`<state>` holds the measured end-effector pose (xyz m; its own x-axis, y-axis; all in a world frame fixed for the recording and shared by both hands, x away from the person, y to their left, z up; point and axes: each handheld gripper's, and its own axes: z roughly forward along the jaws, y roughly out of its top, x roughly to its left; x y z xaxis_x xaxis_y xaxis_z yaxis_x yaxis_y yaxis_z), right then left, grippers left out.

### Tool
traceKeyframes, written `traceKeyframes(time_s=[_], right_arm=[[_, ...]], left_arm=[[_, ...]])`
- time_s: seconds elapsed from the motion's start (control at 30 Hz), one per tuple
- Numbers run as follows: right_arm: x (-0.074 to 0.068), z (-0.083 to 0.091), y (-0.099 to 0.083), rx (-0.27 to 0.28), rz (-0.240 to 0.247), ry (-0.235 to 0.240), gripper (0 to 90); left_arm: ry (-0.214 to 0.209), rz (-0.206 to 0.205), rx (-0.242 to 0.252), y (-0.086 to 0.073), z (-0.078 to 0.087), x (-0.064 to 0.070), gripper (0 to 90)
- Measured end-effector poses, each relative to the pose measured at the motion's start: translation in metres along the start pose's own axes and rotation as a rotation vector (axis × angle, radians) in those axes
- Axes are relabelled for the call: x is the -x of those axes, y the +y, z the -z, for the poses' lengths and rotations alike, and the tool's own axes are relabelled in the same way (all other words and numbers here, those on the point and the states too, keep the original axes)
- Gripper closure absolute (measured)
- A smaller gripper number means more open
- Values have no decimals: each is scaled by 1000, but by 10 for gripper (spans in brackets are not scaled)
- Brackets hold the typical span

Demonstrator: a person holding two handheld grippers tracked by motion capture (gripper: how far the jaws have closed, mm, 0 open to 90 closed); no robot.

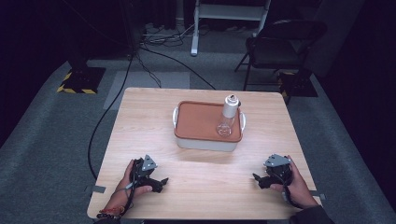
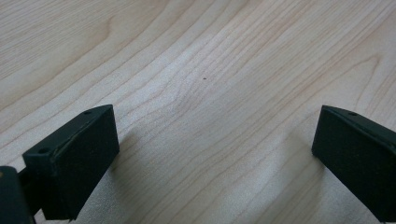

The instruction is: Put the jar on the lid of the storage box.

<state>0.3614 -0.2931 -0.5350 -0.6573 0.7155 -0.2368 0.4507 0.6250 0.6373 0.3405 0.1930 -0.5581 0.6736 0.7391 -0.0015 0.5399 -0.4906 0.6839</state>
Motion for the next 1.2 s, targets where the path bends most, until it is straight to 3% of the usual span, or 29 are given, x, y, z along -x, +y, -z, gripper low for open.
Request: traceKeyframes(time_s=[0.53,1.03,1.2], right_arm=[[6,2,-20,6,-67,34,28],[13,4,-40,51,-191,106,3],[13,4,-43,64,-204,118,3]], left_arm=[[-2,2,1,0,0,0,3],[-1,3,1,0,0,0,2],[0,4,0,0,-1,0,2]])
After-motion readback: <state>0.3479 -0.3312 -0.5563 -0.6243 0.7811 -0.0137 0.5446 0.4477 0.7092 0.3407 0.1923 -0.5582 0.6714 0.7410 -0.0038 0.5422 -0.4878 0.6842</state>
